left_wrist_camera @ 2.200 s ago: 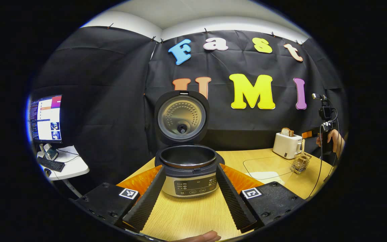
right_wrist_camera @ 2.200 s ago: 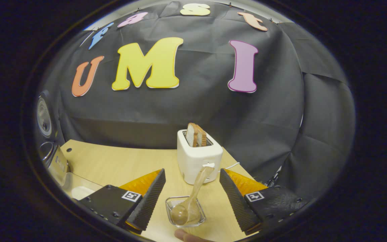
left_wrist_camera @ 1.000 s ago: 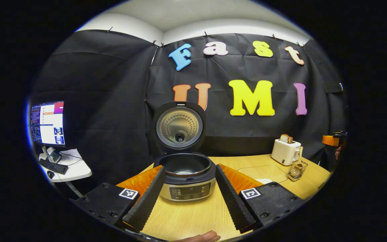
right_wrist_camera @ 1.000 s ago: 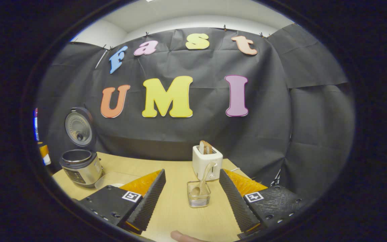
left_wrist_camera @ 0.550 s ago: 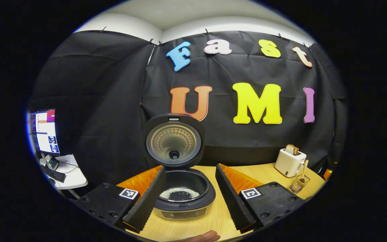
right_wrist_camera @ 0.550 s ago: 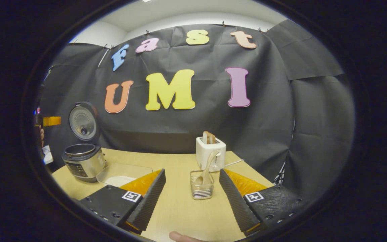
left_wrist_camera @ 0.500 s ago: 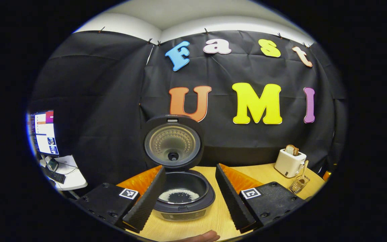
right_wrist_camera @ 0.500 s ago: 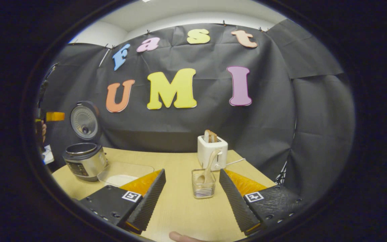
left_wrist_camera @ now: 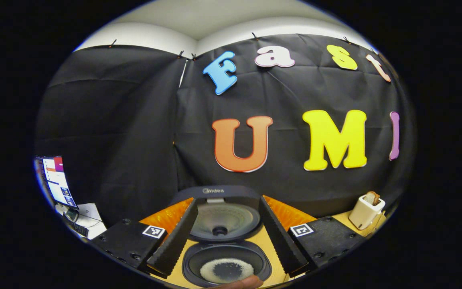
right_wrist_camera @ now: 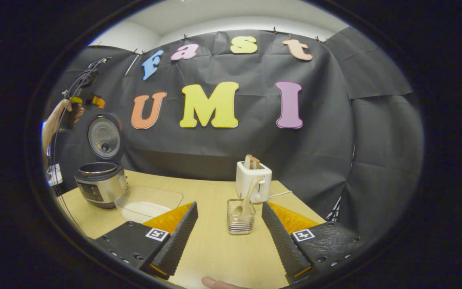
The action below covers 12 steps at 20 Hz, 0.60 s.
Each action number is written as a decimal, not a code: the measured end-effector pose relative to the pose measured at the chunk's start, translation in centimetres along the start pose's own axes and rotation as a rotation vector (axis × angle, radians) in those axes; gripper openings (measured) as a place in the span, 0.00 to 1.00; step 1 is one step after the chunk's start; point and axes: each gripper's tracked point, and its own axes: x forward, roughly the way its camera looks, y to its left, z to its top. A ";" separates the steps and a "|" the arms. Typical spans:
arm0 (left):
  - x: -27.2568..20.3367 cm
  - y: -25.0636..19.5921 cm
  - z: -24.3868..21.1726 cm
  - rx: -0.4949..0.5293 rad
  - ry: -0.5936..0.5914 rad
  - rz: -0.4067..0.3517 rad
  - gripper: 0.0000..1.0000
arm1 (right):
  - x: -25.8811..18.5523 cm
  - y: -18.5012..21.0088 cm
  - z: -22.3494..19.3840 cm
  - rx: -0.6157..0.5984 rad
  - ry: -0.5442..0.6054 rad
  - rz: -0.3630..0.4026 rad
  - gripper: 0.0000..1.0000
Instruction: Close the left gripper, press the button to open the rice cooker; take a wooden spoon from the chopstick holder with the right hand, scoop a spoonful of rice and pour it into the rice cooker, then put the wooden spoon back into the chopstick holder.
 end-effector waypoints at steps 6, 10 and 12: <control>7.6 -0.2 -0.1 -0.080 0.086 -0.040 1.00 | 0.7 -1.3 -1.0 0.003 0.022 -0.024 0.96; 9.6 -0.8 -2.3 -0.019 0.154 -0.090 0.96 | 0.7 -0.5 -1.1 0.048 0.037 0.014 0.98; 9.6 0.1 -2.8 0.004 0.156 -0.057 0.89 | 0.6 0.1 -0.9 0.031 0.031 0.031 0.97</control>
